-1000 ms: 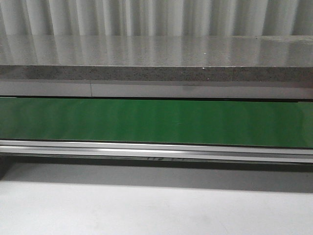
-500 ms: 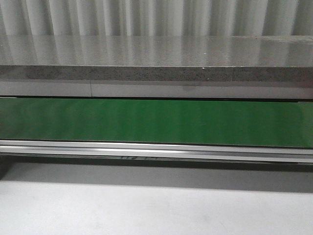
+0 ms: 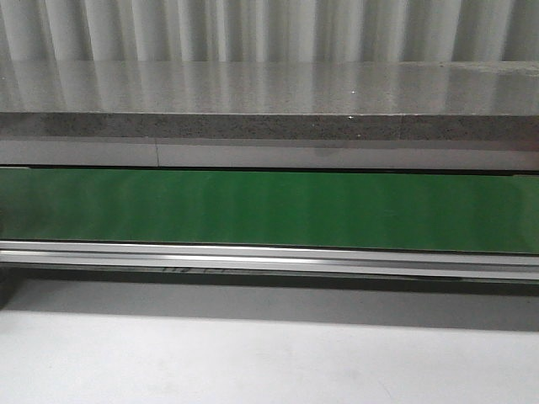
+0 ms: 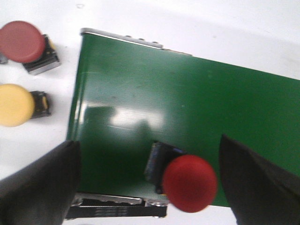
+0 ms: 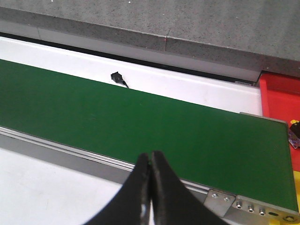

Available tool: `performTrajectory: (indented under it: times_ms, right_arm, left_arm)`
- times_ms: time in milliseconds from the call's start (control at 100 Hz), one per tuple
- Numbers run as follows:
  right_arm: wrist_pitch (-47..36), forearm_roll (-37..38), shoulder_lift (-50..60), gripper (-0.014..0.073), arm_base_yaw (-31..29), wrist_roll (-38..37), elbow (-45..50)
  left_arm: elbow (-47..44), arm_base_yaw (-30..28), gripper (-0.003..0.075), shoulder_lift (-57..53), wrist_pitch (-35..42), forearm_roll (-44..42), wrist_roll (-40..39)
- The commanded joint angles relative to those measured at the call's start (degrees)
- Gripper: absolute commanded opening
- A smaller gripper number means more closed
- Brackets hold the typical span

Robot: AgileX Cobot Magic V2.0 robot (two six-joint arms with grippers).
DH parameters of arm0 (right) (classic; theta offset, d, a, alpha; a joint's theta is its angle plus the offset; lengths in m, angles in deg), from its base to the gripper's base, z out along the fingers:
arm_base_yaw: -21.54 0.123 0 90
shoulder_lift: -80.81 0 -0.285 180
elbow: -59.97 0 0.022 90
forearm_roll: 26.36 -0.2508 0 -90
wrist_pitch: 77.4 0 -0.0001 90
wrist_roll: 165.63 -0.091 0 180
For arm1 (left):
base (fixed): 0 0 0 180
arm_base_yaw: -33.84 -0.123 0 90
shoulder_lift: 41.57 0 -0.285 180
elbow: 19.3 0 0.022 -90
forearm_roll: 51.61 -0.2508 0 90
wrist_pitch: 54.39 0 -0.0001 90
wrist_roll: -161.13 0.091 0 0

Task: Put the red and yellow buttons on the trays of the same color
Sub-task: 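Place the red button on the green belt and open the left gripper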

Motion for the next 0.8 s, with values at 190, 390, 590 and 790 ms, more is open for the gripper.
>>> performTrajectory:
  times_ms: [190,390,590,790]
  right_arm:
    - [-3.8,-0.27,-0.46,-0.0065,0.0,0.5,-1.4]
    - [-3.8,-0.27,-0.46,-0.0065,0.0,0.5,-1.4]
    - [-3.8,-0.27,-0.46,-0.0065,0.0,0.5,-1.4]
    - [-3.8,-0.27,-0.46,-0.0065,0.0,0.5,-1.4]
  left_arm:
    - [1.71,-12.19,0.0566,-2.13,-2.42,-3.13,-1.25]
    - [1.71,-18.43,0.0565,2.56,-6.74,-7.15,-3.6]
    - [1.71,-18.82,0.0565,7.87,-3.82,-10.39,-4.48]
    - [1.94,-18.82,0.0565,12.58,-1.94,-13.27,-6.66]
